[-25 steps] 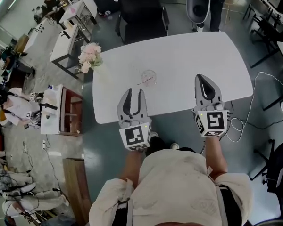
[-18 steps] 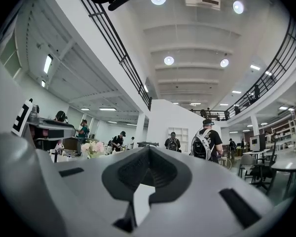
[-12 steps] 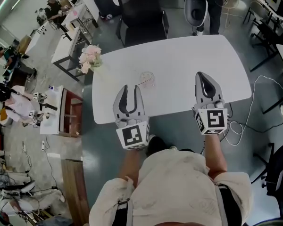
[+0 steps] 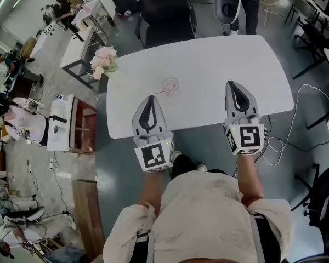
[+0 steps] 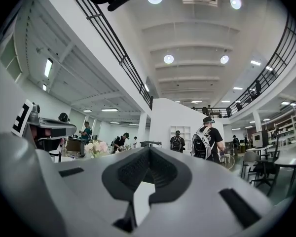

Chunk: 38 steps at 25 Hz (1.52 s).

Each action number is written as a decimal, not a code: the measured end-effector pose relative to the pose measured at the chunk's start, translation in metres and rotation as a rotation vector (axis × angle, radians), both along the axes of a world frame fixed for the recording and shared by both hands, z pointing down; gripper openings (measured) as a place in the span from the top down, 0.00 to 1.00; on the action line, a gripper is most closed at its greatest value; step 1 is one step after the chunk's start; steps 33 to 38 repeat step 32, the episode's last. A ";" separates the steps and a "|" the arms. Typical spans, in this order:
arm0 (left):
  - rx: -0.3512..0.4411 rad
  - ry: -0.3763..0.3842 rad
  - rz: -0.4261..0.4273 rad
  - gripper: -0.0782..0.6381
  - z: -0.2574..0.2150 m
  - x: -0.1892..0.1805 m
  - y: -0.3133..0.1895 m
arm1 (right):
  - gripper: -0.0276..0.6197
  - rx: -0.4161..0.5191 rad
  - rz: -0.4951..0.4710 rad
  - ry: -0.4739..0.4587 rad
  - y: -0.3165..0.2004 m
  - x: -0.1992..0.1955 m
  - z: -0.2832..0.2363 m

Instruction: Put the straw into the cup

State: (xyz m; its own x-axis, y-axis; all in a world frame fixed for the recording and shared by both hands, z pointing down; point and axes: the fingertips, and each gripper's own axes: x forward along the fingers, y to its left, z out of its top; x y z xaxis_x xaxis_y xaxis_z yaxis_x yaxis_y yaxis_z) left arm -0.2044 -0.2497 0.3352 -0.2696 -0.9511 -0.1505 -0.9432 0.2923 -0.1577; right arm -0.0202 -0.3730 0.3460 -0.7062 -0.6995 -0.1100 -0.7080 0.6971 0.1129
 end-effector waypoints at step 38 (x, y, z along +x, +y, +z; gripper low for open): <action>-0.025 0.025 -0.039 0.88 0.010 -0.026 0.003 | 0.95 0.015 -0.062 0.059 0.011 -0.035 0.008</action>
